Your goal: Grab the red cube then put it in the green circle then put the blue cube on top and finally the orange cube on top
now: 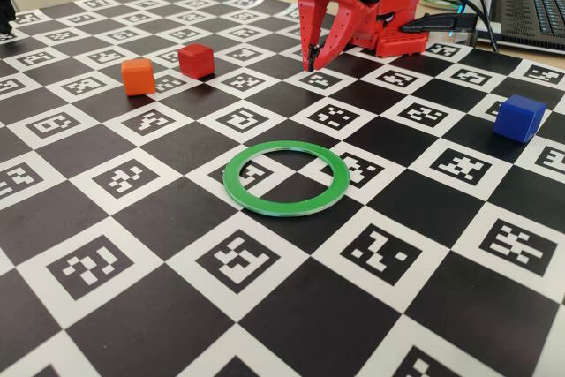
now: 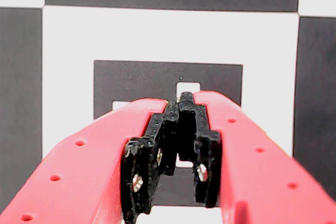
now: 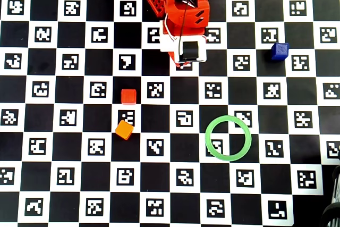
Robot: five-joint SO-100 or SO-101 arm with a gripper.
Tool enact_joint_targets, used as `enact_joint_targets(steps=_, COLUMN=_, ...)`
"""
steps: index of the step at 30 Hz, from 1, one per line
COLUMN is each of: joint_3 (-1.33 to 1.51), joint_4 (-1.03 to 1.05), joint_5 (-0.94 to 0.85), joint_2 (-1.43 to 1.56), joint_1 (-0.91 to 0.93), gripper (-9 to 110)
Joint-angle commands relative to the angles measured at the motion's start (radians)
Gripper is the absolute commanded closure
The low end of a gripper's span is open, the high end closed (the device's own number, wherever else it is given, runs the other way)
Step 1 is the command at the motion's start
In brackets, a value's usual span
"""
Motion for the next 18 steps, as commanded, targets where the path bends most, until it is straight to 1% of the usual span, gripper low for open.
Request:
enact_joint_targets(steps=1, joint_3=-0.009, joint_4=-0.054, joint_5=0.06, joint_2=-0.043, joint_1=0.015, gripper=108)
enact_joint_targets(steps=5, joint_3=-0.192, joint_4=-0.101, joint_5=0.221, joint_2=-0.21, joint_1=0.025, gripper=108)
enact_joint_targets(steps=9, joint_3=-0.453, joint_4=-0.058, joint_5=0.451, joint_2=-0.393, joint_1=0.037, gripper=108)
enact_joint_targets(steps=13, joint_3=-0.762, joint_4=0.078, joint_5=0.543, joint_2=-0.62, joint_1=0.049, gripper=108)
enact_joint_targets(steps=18, joint_3=-1.135, joint_4=0.304, joint_5=0.701, joint_2=-0.896, joint_1=0.075, gripper=108)
